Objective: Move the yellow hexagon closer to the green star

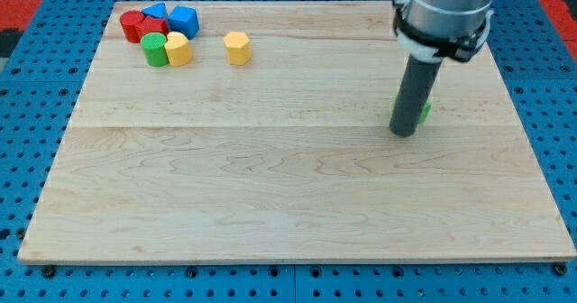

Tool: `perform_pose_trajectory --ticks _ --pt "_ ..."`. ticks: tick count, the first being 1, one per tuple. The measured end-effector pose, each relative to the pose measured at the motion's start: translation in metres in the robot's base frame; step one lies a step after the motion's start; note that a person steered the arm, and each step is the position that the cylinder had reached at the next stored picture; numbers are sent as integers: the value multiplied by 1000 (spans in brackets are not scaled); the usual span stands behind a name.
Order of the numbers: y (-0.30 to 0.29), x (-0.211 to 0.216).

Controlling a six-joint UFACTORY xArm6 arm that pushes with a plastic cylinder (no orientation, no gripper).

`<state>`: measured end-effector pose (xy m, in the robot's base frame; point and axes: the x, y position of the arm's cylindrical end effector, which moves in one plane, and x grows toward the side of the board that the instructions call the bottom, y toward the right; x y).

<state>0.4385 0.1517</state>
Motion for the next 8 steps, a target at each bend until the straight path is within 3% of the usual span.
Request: perform_pose_trajectory --ticks 1,3,5,6,7,8 --pt "21 -1" --pt "-209 -45" --pt "-248 -140" --pt "-229 -157" --pt "-276 -170" --pt "-267 -199"
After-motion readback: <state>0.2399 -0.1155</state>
